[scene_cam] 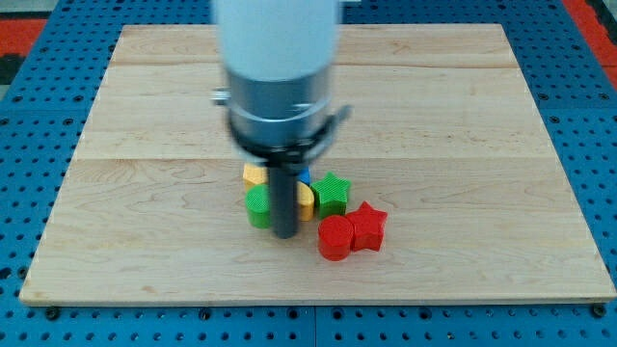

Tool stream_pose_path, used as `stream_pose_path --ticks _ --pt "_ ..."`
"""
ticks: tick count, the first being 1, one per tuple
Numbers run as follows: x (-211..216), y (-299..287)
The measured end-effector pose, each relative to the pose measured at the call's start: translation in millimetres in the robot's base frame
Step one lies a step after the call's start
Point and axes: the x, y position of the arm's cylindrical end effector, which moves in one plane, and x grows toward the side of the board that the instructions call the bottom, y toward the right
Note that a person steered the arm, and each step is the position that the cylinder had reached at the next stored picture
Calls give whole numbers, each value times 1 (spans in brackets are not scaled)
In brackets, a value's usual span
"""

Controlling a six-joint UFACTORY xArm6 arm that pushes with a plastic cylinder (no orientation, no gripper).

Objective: Move red circle along with red star towards the right bottom

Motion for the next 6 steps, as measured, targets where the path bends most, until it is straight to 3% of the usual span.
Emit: stream_pose_path --ticks 1,3,4,5,6 --pt "17 24" --pt "-7 124" --pt "-17 140" --pt "-31 129" --pt "-25 47"
